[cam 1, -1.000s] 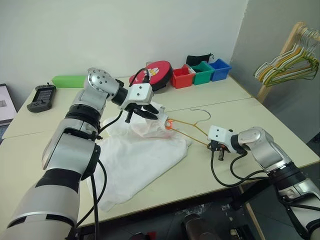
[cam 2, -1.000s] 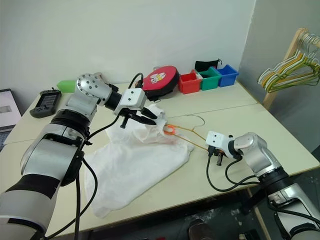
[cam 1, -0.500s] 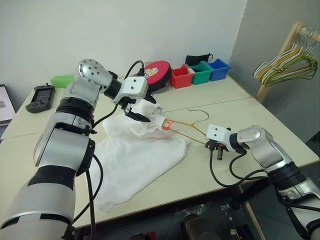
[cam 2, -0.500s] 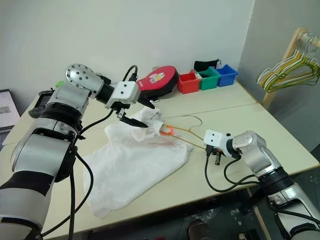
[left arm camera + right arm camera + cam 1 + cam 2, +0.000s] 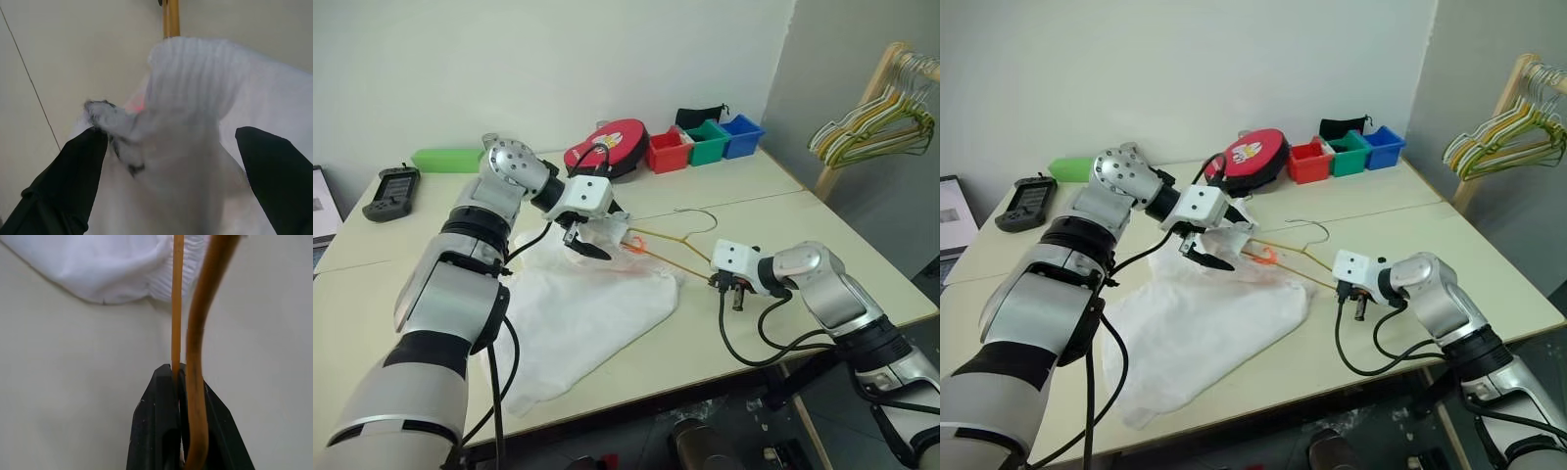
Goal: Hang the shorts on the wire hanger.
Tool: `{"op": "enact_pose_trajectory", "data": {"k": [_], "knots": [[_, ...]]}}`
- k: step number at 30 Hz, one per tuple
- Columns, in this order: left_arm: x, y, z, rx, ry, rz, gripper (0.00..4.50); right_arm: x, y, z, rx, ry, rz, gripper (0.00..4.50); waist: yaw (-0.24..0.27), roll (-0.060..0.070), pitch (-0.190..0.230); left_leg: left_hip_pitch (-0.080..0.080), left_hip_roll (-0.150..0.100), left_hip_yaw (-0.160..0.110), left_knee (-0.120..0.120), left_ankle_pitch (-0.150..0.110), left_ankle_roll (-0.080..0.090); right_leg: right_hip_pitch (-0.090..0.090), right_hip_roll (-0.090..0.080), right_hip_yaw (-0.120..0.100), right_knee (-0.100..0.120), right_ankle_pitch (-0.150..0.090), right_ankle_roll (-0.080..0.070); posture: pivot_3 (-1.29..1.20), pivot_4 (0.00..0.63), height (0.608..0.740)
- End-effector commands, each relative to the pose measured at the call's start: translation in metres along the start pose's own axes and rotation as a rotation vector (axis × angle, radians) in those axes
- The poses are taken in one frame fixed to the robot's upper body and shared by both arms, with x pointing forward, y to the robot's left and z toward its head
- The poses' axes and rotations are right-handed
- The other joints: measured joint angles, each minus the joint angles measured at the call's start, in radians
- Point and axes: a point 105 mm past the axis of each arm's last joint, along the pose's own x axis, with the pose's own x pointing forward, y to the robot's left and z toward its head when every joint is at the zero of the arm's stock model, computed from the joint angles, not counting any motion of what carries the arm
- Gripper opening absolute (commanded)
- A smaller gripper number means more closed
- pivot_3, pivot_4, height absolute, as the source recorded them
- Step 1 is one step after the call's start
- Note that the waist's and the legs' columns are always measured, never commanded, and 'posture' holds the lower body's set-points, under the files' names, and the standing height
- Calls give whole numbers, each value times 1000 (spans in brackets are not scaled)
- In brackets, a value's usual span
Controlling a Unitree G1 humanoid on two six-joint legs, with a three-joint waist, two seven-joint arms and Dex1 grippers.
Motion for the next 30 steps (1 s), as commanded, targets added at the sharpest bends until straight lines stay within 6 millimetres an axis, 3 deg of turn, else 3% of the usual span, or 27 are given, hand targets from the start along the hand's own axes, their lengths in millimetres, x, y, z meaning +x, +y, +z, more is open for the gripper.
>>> {"op": "enact_pose_trajectory", "data": {"k": [1, 4, 7, 24, 26, 30], "knots": [[3, 0, 0, 38, 6, 17, 4454, -12, -9, 33, -64, -85, -41, 0, -3, 0, 0, 0, 0, 0, 0, 0, 0, 0, 0, 0, 0, 0, 0, -229, 2, 740], [9, 0, -5, 53, 42, 30, 4454, -14, -10, 41, -77, -102, -44, 0, -6, 0, 0, 0, 0, -1, 0, 0, 0, 0, 0, 0, 0, 0, 0, -234, 7, 740], [9, 6, -7, 56, 60, 81, 4012, -16, -9, 45, -90, -104, -44, 0, -9, 0, 0, 0, 0, -1, 0, 0, 0, 0, -1, 0, 0, 0, 0, -236, 12, 740], [6, 14, -3, 29, 32, 126, 319, -13, -7, 42, -75, -100, -37, 0, -14, 0, 0, -1, 0, -1, 0, 0, 0, 0, -1, -1, 0, 0, 1, -233, 17, 740], [6, 14, -3, 27, 30, 126, 103, -13, -7, 42, -73, -99, -36, 0, -14, 0, 0, -1, 0, -1, 0, 0, 0, 0, -1, -1, 0, 0, 1, -235, 17, 740], [6, 14, -4, 22, 30, 127, 96, -14, -6, 45, -64, -121, -26, 0, -14, 0, 0, -1, 0, -1, 0, 0, 0, 0, -1, -1, 0, 0, 1, -233, 17, 740]]}}
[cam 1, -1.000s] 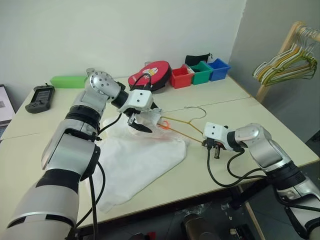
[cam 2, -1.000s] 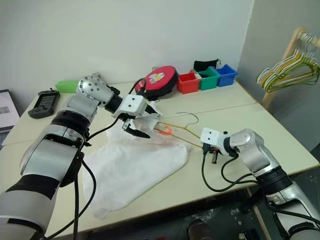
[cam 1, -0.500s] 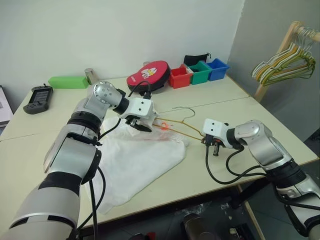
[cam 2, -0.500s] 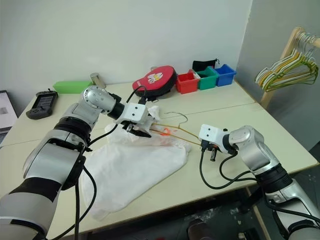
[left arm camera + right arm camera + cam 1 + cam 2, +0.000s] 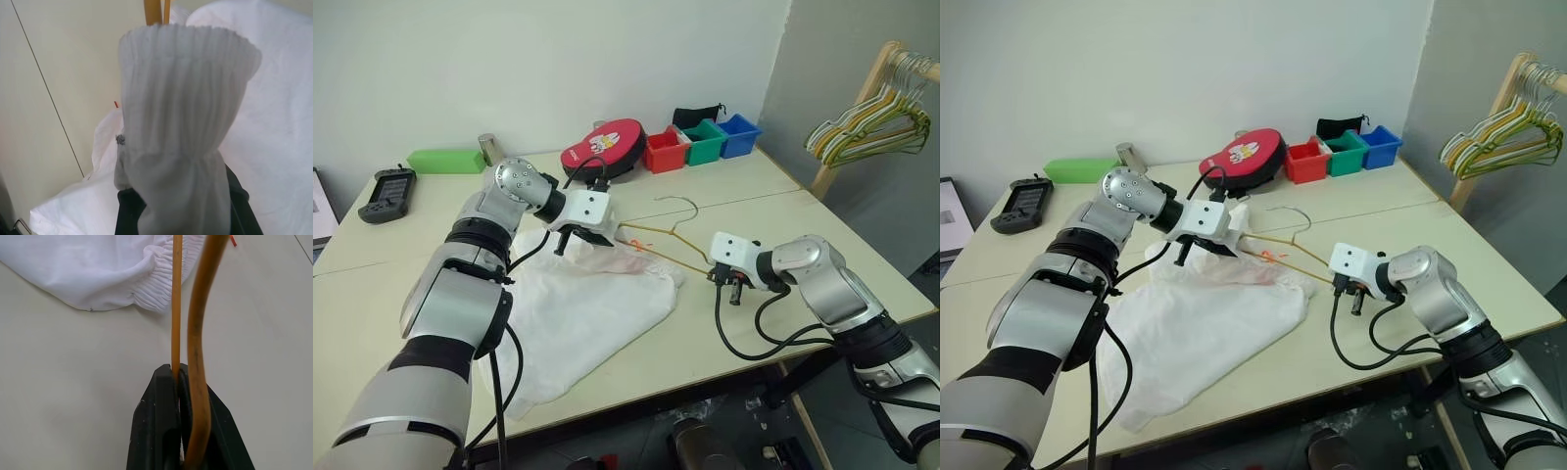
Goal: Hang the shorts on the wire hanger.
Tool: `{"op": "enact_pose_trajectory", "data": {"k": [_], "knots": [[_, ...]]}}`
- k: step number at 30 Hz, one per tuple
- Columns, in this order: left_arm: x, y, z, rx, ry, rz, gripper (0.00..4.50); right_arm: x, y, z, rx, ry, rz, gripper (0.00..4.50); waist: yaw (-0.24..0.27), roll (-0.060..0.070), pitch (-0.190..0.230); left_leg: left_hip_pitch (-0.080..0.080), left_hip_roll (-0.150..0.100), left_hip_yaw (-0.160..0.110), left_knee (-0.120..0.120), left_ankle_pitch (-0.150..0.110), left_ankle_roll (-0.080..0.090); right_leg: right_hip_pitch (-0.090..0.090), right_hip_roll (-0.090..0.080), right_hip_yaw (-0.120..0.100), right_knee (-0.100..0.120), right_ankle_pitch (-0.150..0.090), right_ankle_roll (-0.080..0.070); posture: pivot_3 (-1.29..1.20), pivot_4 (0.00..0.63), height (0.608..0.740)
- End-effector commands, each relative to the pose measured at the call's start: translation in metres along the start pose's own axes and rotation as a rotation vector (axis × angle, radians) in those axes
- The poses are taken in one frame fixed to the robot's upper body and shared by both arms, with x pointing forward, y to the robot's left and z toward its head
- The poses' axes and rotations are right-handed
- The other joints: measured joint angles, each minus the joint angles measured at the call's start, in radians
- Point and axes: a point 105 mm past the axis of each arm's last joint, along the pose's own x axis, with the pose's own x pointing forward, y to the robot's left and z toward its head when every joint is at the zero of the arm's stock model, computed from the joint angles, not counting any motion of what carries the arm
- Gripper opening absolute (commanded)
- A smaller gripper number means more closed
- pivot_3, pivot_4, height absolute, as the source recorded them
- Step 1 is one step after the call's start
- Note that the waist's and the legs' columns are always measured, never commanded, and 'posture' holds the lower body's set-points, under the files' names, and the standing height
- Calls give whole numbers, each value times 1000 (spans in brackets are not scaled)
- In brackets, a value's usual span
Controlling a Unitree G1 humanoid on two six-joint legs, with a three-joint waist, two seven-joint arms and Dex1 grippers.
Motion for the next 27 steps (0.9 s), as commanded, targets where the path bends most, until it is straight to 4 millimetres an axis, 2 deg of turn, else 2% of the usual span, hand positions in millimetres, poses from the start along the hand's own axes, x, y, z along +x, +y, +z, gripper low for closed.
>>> {"op": "enact_pose_trajectory", "data": {"k": [1, 4, 8, 11, 14, 17, 20, 24, 27], "knots": [[-2, 12, 12, 21, -37, 47, 95, -11, -3, 42, -67, -149, -12, 0, 0, 0, 0, 0, 0, 0, 0, 0, 0, 0, 0, 0, 0, 0, 0, -233, 17, 740], [-1, 8, 10, 22, -32, 34, 92, -14, 4, 49, -7, -191, 61, 629, 0, 0, 0, 0, 0, 0, 0, 0, 0, 0, 0, 0, 0, 0, 0, -230, 16, 740], [-2, 0, 7, 14, -57, 20, 91, -25, 1, 54, 43, -207, 50, 1732, 0, 0, 0, 0, 0, -1, 0, 0, 0, 0, 0, -1, 0, 0, 0, -224, 15, 740], [-1, -6, 5, -8, -76, 13, 91, -33, 1, 55, 73, -219, 51, 2385, 1, 0, 0, 0, 0, -2, 0, 0, 0, 0, 0, -1, 0, 0, 0, -219, 13, 740], [2, -16, 0, -21, -85, 12, 91, -45, -1, 56, 106, -223, 37, 3157, 1, 0, 0, 0, 0, -2, 0, 0, 0, 0, -1, -1, 1, 0, -1, -211, 15, 740], [2, -19, -2, -41, -89, 40, 91, -53, -4, 55, 119, -220, 21, 3744, 3, 0, 0, 0, 0, -2, 0, 0, 0, 0, -1, -2, 1, 1, -1, -211, 15, 740], [-6, -23, -9, -90, -88, 89, 91, -71, -10, 48, 177, -218, -17, 4430, 4, 0, 0, 0, 0, -2, 0, 0, 0, 0, -1, -2, 1, 1, -1, -195, 15, 740], [-26, -29, -10, -216, -139, 178, 91, -86, -26, 24, 364, -197, -130, 4477, 4, 0, 0, 0, 0, -2, 0, 0, 0, 0, -1, -1, 0, 1, -1, -179, 20, 740], [-41, -33, 1, -362, -234, 259, 91, -84, -26, 3, 504, -191, -132, 4477, 13, 0, 0, 0, 1, -2, -1, 0, 0, 0, -1, -1, 1, 1, -1, -155, 22, 740]]}}
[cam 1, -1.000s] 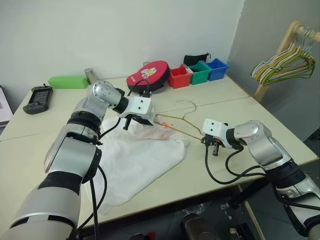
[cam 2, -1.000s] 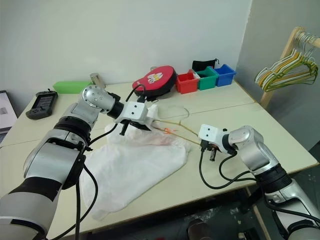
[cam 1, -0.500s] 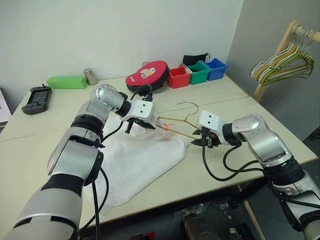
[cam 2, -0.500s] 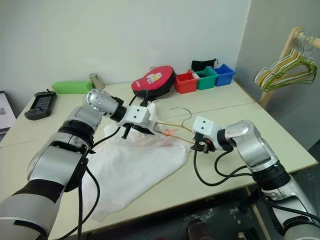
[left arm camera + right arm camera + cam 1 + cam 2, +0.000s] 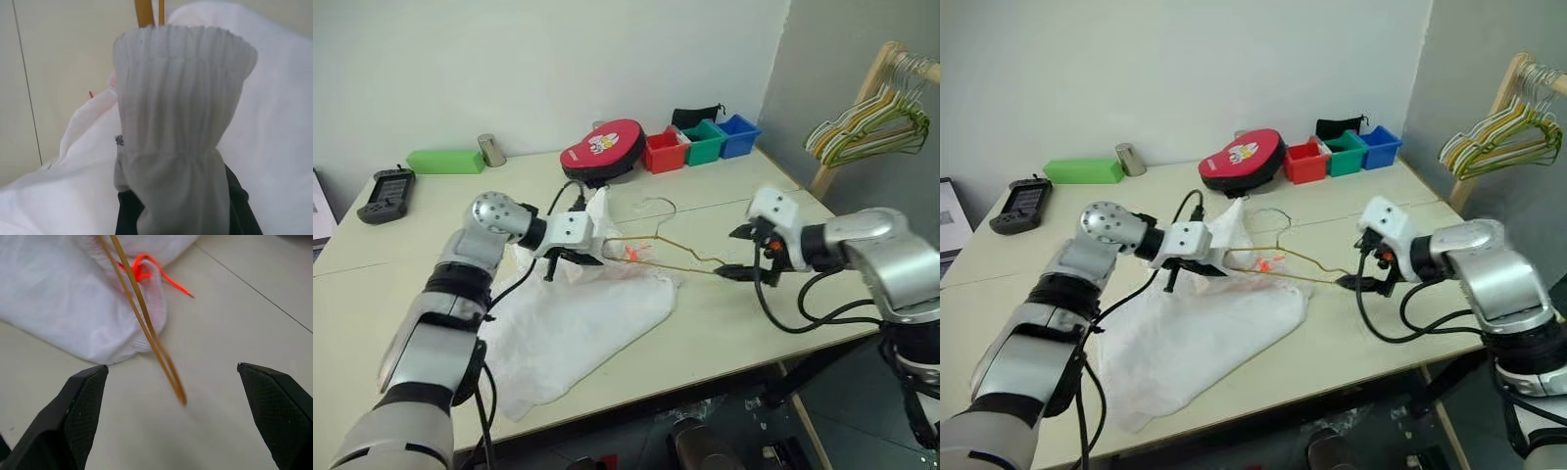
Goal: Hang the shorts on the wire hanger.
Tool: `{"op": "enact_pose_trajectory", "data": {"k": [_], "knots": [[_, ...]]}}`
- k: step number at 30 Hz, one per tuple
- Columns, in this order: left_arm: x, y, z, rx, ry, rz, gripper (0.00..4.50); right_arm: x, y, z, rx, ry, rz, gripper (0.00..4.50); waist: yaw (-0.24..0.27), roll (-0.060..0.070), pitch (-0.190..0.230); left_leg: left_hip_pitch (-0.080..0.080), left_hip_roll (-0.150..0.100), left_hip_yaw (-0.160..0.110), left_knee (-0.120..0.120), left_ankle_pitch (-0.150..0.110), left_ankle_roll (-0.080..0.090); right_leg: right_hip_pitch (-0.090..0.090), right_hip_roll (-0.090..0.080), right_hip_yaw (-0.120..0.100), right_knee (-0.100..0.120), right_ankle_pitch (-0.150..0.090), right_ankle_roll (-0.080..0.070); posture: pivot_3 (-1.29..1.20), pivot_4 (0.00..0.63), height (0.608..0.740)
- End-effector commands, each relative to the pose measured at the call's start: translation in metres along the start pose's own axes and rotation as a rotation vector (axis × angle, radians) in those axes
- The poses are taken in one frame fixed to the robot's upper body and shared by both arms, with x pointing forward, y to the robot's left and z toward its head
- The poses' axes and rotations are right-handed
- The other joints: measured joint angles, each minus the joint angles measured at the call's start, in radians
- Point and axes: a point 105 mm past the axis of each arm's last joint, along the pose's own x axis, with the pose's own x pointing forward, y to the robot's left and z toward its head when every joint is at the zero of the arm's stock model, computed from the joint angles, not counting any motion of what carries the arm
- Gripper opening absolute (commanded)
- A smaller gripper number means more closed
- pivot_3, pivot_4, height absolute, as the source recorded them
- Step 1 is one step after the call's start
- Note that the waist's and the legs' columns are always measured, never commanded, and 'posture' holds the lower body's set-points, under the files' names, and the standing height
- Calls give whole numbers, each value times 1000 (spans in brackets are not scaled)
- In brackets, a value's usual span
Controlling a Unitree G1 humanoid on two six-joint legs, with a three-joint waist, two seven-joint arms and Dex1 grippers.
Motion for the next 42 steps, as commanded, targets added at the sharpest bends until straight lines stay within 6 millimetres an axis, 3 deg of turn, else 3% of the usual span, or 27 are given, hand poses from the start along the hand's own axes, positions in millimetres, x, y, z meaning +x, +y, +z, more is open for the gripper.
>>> {"op": "enact_pose_trajectory", "data": {"k": [1, 4, 7, 9, 13, 15, 26, 32, 42], "knots": [[-31, 4, 30, -155, -156, 147, 91, -1, -9, -20, 183, -10, -24, 4477, 11, 0, 0, 0, 0, 0, 0, 0, 0, 0, 0, 0, 0, 0, 0, -146, 22, 740], [-40, -7, 37, -264, -206, 179, 91, 13, 1, -41, 281, 15, 37, 4477, 29, 0, 0, 1, 0, 0, 0, 0, 0, 0, 0, 0, 1, 0, 0, -126, 22, 740], [-44, -20, 39, -323, -213, 172, 91, 37, 16, -47, 318, 28, 104, 4477, 50, 0, 0, 2, 0, 0, 0, 0, 0, 1, 1, 1, 1, -1, 2, -119, 20, 740], [-44, -25, 40, -344, -210, 172, 91, 50, 20, -46, 336, 26, 117, 4477, 56, 0, 0, 4, 0, 0, 0, 0, 0, 3, 2, 1, 1, -1, 2, -119, 20, 740], [-44, -25, 41, -359, -203, 190, 91, 92, 36, -23, 383, -23, 209, 4477, 69, 0, 0, 8, 0, 0, 0, 0, 0, 7, 2, 1, -1, -1, 1, -105, 22, 740], [-46, -25, 41, -358, -193, 197, 91, 99, 43, -11, 393, -48, 251, 4477, 74, 0, 0, 9, 0, 0, 0, 0, 0, 7, 3, 1, -1, -1, 1, -88, 30, 740], [-50, -23, 36, -357, -167, 211, 91, 102, 69, 0, 507, -60, 401, 4477, 113, 0, 0, 6, 0, -1, -1, 0, 0, 7, 2, 0, -3, 0, -1, -83, 44, 740], [-51, -21, 33, -350, -154, 214, 91, 72, 78, -8, 581, -21, 535, 4477, 122, 0, 0, 6, 0, -1, -1, 0, 0, 7, 3, 0, -4, -2, 0, -90, 51, 740], [-49, -19, 34, -344, -158, 208, 91, 102, 82, 0, 687, -58, 445, 4477, 125, 0, 1, 7, 0, 0, -1, 0, 0, 6, 6, 0, -3, -4, -3, -99, 50, 740]]}}
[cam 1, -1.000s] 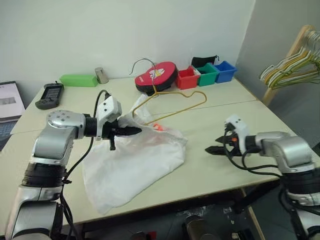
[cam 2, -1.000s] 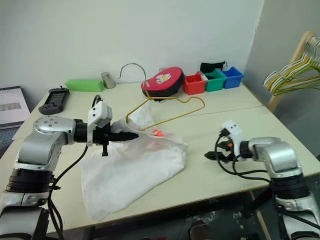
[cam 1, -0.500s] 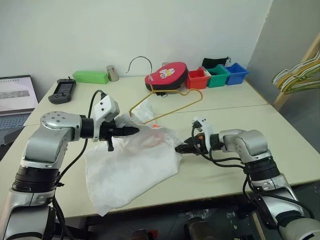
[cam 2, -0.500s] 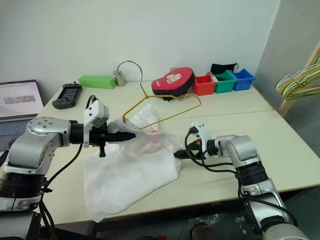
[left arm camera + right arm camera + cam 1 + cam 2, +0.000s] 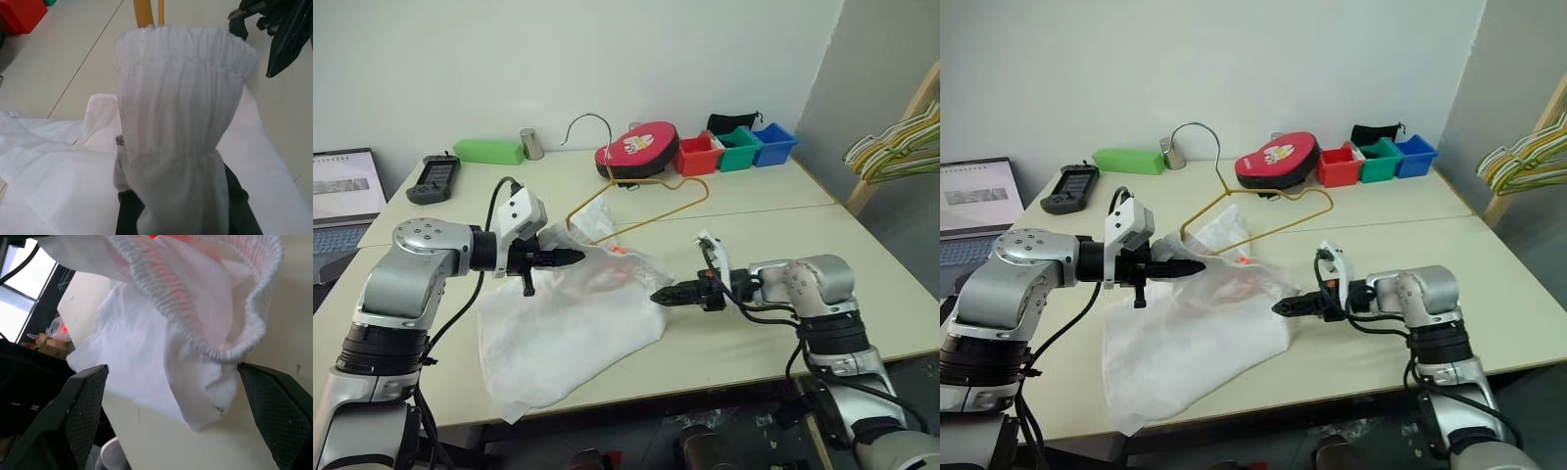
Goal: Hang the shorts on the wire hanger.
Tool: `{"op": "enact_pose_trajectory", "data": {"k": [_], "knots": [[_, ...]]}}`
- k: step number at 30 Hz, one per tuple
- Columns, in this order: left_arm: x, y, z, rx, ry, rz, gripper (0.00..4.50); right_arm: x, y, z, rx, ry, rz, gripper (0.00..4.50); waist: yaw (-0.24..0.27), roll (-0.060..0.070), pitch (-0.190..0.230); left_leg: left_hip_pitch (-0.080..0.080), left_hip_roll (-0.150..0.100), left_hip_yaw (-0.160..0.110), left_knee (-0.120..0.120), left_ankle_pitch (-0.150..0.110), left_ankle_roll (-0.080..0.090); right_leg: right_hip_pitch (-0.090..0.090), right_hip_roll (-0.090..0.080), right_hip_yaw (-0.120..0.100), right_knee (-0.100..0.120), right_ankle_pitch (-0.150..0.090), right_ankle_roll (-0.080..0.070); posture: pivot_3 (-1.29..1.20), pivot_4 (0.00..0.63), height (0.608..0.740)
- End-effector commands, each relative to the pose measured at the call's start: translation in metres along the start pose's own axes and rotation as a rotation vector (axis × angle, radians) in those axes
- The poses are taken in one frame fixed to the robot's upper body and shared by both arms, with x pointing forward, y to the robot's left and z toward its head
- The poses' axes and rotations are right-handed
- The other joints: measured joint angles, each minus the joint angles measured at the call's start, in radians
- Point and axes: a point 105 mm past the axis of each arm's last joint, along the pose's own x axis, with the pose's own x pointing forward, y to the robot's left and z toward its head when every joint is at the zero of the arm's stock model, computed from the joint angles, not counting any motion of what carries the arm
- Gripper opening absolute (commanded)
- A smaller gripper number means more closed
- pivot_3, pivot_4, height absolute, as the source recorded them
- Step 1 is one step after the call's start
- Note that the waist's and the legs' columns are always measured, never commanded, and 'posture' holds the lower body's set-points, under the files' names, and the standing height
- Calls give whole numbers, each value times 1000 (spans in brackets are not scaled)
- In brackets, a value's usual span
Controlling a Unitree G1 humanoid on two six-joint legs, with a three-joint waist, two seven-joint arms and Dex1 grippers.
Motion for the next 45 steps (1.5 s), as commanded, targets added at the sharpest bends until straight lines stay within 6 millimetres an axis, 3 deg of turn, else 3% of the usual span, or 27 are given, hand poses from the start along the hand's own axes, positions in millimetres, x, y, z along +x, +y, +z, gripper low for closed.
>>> {"op": "enact_pose_trajectory", "data": {"k": [1, 12, 21, 24, 31, 39, 41, 45], "knots": [[-4, 5, 13, 48, -24, 16, 91, 0, 0, 11, -15, -57, -25, 4477, 2, 0, 0, 0, 0, 0, 0, 0, 0, 0, 0, 0, 0, 0, 0, -100, 48, 740], [-1, 8, 13, 58, -31, 14, 91, -10, -30, 22, 9, -117, -173, 4477, 1, 0, 0, -2, 0, 1, -1, 0, 0, 0, -2, 0, -3, 0, 0, -106, 43, 740], [-2, 7, 12, 60, -33, 17, 91, -3, -17, 32, -23, -146, -106, 4477, -2, 0, 0, -2, 0, 1, -1, 0, 0, 0, -1, 0, -3, 0, 0, -98, 31, 740], [-2, 7, 12, 61, -33, 18, 91, -3, -9, 34, -39, -155, -64, 4067, -1, 0, 0, -2, 0, 1, -1, 0, 0, -1, -1, 0, -3, 0, 0, -98, 29, 740], [-2, 7, 11, 68, -31, 19, 91, -6, -8, 31, -51, -150, -59, 2183, 1, 0, 0, -2, 0, 1, -1, 0, 0, -1, -1, 0, -4, 0, 0, -101, 17, 740], [-2, 9, 11, 74, -31, 18, 91, -11, -8, 28, -75, -143, -67, 379, 0, 0, 0, -2, 0, 1, -1, 0, 0, -1, -1, 0, -4, 0, 0, -108, 8, 740], [-2, 9, 10, 75, -30, 17, 91, -12, -8, 26, -107, -131, -83, 25, 0, 0, 0, -3, 0, 1, -1, 0, 0, -1, -1, 0, -4, 0, 0, -107, 6, 740], [-4, 4, 6, 73, -12, -8, 91, -24, -21, 28, -332, -85, -241, 25, 0, 0, 0, -3, 0, 1, -1, 0, 0, -1, -2, 0, -4, 0, 0, -98, 3, 740]]}}
